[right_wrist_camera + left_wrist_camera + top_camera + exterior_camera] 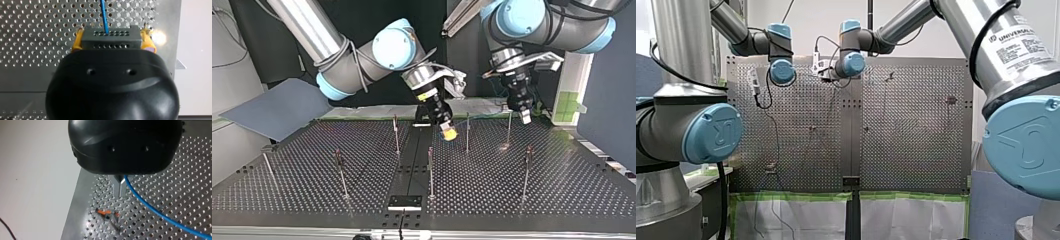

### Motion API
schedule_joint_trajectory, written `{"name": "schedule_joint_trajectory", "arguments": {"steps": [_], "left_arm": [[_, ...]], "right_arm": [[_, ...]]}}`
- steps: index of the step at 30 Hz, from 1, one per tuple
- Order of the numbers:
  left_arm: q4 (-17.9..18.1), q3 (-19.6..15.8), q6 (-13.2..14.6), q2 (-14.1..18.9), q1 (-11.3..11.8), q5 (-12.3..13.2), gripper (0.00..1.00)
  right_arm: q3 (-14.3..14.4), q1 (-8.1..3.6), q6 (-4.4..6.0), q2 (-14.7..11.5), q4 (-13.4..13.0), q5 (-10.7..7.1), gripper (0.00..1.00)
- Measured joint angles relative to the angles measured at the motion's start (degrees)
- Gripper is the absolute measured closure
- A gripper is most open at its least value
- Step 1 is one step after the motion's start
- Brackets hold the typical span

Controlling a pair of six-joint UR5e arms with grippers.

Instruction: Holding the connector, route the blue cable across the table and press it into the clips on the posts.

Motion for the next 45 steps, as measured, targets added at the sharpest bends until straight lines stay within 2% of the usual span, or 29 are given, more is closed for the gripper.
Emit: {"name": "schedule_joint_trajectory", "arguments": {"steps": [6,20,27,37,45], "left_arm": [[0.68,0.13,0.45,0.34,2.83,2.84,1.0],[1.23,3.59,-1.28,-1.5,10.05,10.24,1.0],[1.03,6.05,-1.47,-4.06,11.43,13.14,1.0],[2.95,6.4,-2.49,-4.8,13.19,15.57,1.0],[5.07,6.79,-3.98,-6.43,14.41,18.79,1.0]], "right_arm": [[-2.76,0.06,-0.02,1.94,0.27,-0.77,1.0],[-9.41,0.4,-0.01,2.63,0.52,-1.55,1.0],[-10.03,0.44,-0.04,3.63,0.63,-1.55,1.0],[-10.07,0.43,-0.24,5.44,0.57,-1.55,1.0],[-10.63,-0.02,-0.25,6.09,0.45,-1.53,1.0]]}}
